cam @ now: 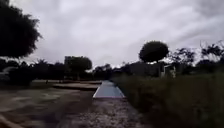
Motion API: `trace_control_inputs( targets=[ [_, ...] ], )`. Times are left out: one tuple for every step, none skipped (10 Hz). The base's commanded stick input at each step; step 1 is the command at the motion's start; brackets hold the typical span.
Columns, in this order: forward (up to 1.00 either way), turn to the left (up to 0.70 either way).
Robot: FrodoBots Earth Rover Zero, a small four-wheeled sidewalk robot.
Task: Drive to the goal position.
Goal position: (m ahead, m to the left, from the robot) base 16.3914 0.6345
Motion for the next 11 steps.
trace_control_inputs(
  targets=[
    [0.5, 0.0],
    [0.5, 0.0],
    [0.5, 0.0],
    [0.5, 0.0],
    [0.5, 0.0],
    [0.5, 0.0],
    [0.5, 0.0],
    [0.5, 0.0],
    [0.5, 0.0],
    [0.5, 0.0],
    [0.5, 0.0]
  ],
)
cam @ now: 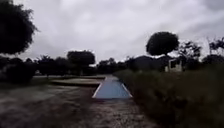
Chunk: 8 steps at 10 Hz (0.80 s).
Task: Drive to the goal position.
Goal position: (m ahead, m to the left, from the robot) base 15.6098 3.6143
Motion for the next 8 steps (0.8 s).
trace_control_inputs(
  targets=[
    [0.5, 0.0],
    [0.5, 0.0],
    [0.5, 0.0],
    [0.5, 0.0],
    [0.5, 0.0],
    [0.5, 0.0],
    [0.5, 0.0],
    [0.5, 0.0]
  ],
)
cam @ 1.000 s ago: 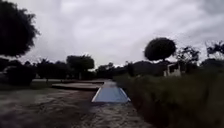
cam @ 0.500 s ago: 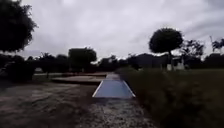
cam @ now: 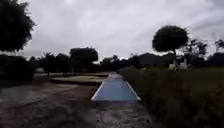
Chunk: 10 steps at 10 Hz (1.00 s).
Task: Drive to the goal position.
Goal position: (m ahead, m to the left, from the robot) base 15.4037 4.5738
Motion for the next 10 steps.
trace_control_inputs(
  targets=[
    [0.5, 0.0],
    [0.5, 0.0],
    [0.5, 0.0],
    [0.5, 0.0],
    [0.5, 0.0],
    [0.5, 0.0],
    [0.5, 0.0],
    [0.5, 0.0],
    [0.5, 0.0],
    [0.5, 0.0]
  ],
)
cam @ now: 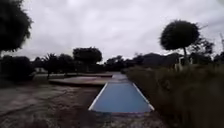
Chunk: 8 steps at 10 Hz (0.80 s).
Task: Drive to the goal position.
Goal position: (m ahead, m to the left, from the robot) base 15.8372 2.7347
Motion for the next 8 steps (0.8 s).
trace_control_inputs(
  targets=[
    [0.5, 0.0],
    [0.5, 0.0],
    [0.5, 0.0],
    [0.5, 0.0],
    [0.5, 0.0],
    [0.5, 0.0],
    [0.5, -0.08],
    [0.5, -0.49]
  ],
)
